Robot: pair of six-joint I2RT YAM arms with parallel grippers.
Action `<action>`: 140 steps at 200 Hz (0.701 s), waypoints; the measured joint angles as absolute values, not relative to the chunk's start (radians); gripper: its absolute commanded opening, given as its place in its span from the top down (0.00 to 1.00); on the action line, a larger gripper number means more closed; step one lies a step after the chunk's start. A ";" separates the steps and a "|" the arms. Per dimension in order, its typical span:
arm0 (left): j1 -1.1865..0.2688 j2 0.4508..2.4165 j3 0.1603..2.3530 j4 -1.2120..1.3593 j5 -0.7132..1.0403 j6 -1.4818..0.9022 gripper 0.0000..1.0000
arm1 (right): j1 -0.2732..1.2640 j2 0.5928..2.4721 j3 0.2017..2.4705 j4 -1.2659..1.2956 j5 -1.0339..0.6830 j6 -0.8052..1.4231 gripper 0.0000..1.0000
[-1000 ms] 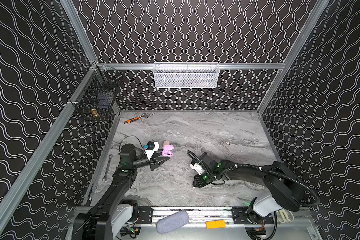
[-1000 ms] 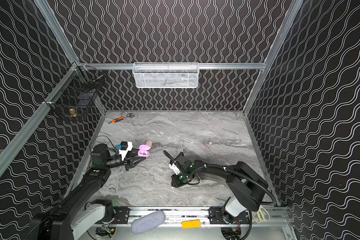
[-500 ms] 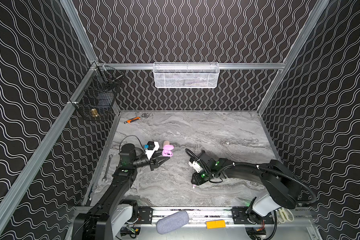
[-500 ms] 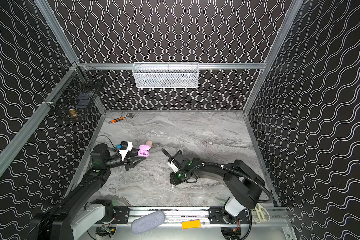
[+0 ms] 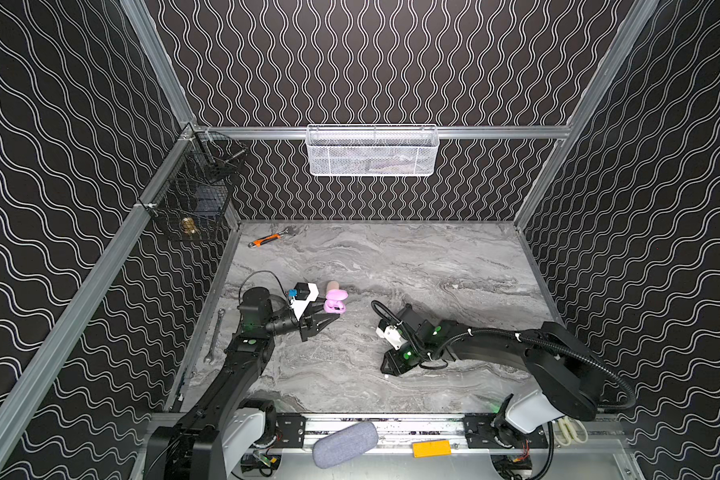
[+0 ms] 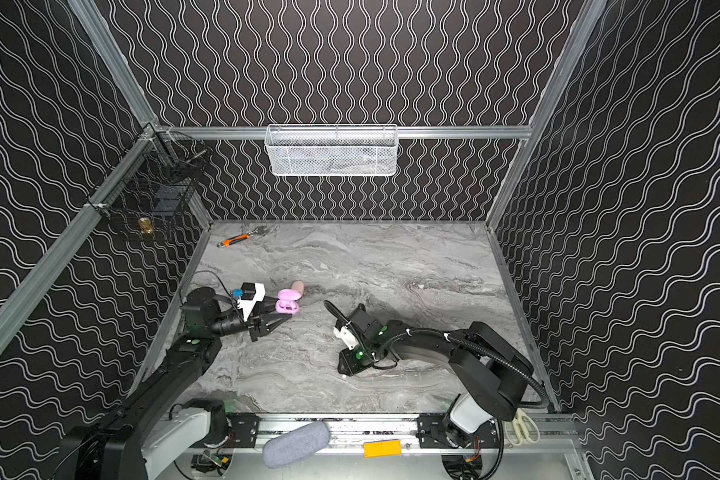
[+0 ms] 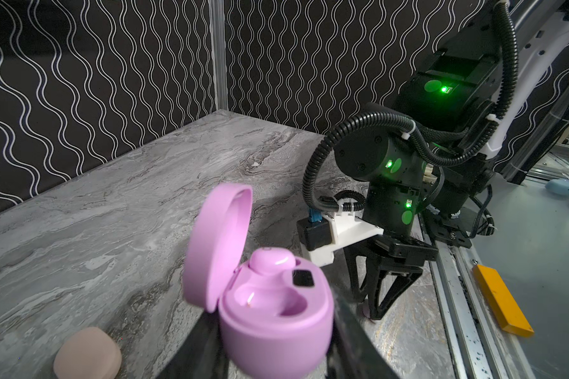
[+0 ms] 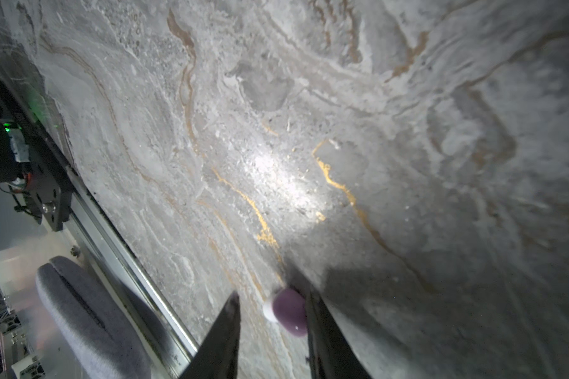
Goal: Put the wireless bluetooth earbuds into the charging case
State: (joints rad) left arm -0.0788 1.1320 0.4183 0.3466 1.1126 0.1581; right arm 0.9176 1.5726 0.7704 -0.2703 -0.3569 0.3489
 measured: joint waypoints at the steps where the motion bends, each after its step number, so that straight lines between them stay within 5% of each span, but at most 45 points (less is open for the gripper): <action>1: -0.079 1.132 0.418 0.347 1.113 0.158 0.65 | 0.918 1.573 0.770 -0.270 -0.357 0.349 0.64; 140: -0.079 1.135 0.418 0.346 1.116 0.158 0.65 | 0.924 1.526 0.717 -0.279 -0.349 0.358 0.69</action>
